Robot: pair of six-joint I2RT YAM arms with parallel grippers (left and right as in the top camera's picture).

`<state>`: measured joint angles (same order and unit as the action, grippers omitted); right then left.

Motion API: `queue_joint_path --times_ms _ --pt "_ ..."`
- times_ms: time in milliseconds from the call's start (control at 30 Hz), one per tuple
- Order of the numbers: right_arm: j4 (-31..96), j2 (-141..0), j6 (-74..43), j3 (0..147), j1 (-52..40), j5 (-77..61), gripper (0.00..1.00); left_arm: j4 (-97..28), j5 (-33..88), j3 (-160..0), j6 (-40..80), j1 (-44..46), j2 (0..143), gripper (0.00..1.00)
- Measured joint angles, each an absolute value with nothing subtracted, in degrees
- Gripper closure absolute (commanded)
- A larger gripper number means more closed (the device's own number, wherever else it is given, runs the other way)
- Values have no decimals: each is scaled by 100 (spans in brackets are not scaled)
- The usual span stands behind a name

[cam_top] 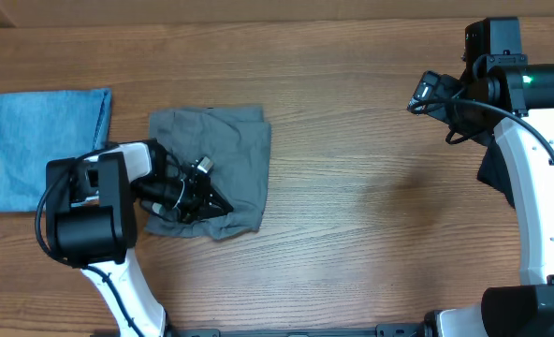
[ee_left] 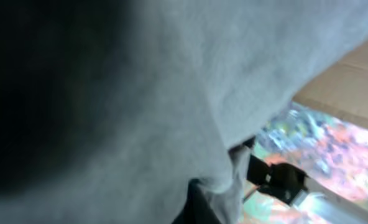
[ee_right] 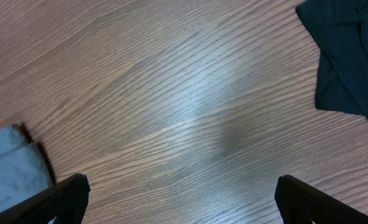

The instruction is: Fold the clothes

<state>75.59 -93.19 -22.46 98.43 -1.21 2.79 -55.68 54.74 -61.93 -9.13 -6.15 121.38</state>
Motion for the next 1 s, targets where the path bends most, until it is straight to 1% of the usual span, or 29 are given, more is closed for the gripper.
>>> queue_joint_path --times_ms 200,333,467,567,700,833,1000 --pt "7559 -9319 -2246 9843 -121 279 0 -5579 5916 -6278 -967 -725 12346 96" --pt "7564 -9319 -2248 9843 -121 279 0 -6025 5975 -6488 -1035 -766 12405 96" --pt "7559 -9319 -2246 9843 -121 281 0 -6488 5760 -6683 -899 -766 12344 96" --pt "7559 -9319 -2248 9843 -121 279 0 -6840 5500 -6866 -510 -794 11876 96" --pt "7564 -9319 -2248 9843 -121 281 0 -6858 5118 -7520 -14 -803 10825 92" --pt "7559 -9321 -2248 9843 -121 281 0 -6908 4657 -7937 331 -797 9937 91" --pt "7561 -9321 -2246 9843 -121 279 0 -6984 4381 -7856 502 -615 9878 92"
